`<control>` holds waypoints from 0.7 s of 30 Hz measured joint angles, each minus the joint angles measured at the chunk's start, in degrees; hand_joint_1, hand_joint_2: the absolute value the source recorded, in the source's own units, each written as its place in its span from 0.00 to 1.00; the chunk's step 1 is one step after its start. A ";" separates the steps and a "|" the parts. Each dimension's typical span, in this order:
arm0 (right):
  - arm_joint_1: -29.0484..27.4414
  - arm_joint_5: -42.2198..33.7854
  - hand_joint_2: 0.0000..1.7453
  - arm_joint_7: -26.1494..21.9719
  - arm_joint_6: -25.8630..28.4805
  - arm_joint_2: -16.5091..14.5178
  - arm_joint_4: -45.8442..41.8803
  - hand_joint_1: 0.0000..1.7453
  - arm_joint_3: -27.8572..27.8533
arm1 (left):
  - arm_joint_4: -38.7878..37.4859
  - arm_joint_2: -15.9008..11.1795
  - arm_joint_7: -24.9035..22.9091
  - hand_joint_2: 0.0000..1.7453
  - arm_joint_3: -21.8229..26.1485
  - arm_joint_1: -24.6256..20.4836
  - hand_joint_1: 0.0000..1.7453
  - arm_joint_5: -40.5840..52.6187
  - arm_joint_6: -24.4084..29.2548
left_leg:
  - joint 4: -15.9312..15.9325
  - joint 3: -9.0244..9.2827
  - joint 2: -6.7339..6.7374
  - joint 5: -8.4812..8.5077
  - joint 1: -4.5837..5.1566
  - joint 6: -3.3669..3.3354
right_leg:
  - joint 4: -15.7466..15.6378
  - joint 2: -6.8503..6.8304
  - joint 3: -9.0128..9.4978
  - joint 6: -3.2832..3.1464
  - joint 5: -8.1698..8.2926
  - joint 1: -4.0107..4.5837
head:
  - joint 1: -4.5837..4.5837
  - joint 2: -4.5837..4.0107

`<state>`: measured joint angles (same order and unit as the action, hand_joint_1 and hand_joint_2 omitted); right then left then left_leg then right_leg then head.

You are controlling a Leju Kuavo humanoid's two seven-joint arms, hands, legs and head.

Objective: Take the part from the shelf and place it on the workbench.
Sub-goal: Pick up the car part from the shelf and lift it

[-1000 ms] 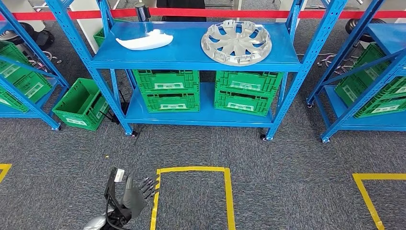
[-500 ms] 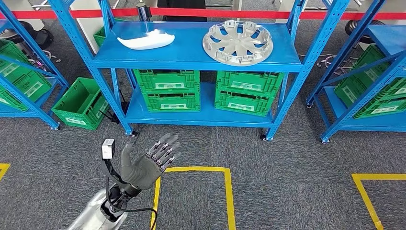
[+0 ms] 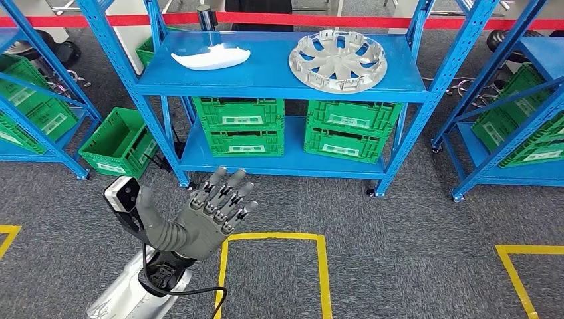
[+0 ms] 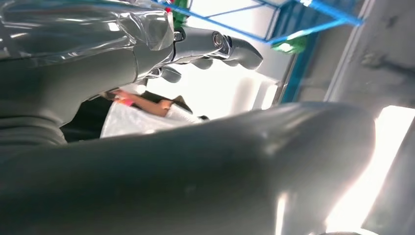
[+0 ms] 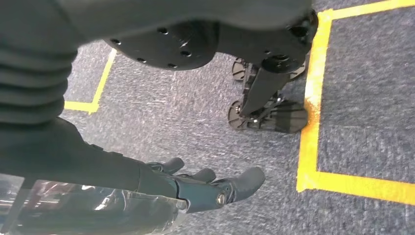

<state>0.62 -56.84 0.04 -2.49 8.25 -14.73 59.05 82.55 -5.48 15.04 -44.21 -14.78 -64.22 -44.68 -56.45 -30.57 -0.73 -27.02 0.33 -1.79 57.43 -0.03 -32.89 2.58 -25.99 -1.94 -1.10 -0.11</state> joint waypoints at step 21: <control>0.24 -0.37 0.00 0.32 -1.63 -0.68 0.37 0.00 1.37 | 4.87 -1.97 0.33 0.00 -2.13 -1.06 0.00 -2.82 1.50 | 0.87 -1.00 0.47 0.87 -0.52 -1.36 | 4.71 0.23 -2.86 -1.02 -1.86 0.38 | -0.03 0.00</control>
<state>0.87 -57.22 0.36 -4.12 7.57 -14.36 60.42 87.42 -7.45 15.37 -46.34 -15.84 -67.05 -43.18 -55.58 -31.57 -0.26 -26.15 -0.19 -3.15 62.14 0.20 -35.75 1.56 -27.84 -1.56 -1.13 -0.11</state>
